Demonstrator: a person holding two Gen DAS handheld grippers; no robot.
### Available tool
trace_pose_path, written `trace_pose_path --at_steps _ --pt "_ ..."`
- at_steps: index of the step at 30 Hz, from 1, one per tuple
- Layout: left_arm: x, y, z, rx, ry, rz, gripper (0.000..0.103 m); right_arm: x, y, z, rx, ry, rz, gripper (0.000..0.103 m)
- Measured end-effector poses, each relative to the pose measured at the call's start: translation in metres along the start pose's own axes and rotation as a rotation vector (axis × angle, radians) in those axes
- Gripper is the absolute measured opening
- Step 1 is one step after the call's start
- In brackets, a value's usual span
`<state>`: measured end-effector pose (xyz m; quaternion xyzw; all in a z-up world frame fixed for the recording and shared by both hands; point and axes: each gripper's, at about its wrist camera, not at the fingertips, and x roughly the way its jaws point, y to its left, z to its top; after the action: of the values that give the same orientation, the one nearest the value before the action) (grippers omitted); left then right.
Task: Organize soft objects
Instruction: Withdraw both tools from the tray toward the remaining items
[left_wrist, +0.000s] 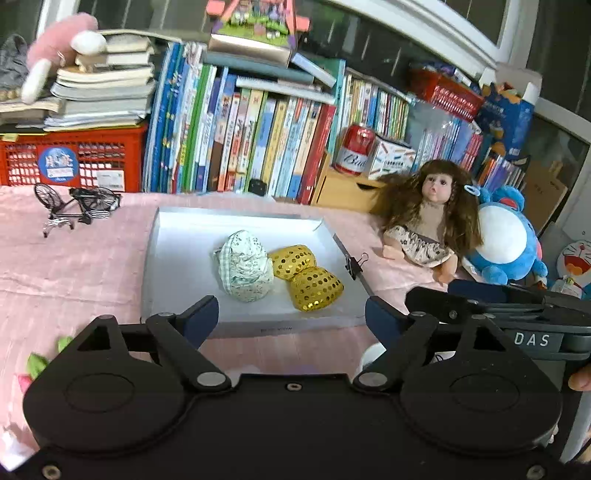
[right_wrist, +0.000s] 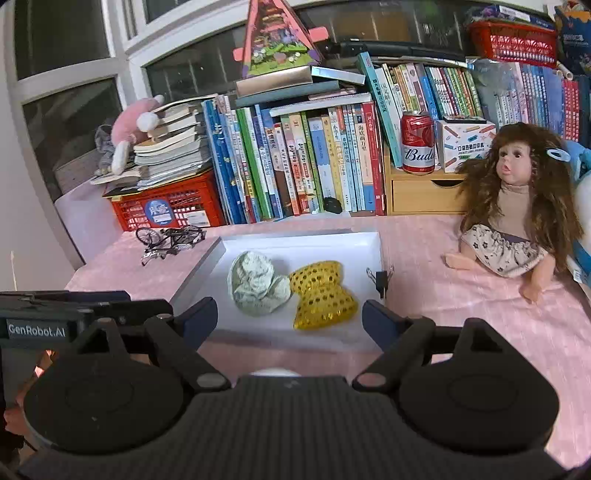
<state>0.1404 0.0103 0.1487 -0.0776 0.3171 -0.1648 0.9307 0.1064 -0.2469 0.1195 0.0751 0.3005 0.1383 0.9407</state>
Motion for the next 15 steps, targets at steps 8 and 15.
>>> trace_pose_path --at_steps 8,15 --pt "-0.024 -0.006 -0.050 0.027 -0.060 0.021 0.086 -0.030 -0.001 -0.041 -0.005 -0.061 -0.002 0.092" --pt "-0.042 -0.008 -0.087 0.043 -0.093 0.025 0.088 -0.046 0.005 -0.072 -0.034 -0.110 -0.017 0.093"
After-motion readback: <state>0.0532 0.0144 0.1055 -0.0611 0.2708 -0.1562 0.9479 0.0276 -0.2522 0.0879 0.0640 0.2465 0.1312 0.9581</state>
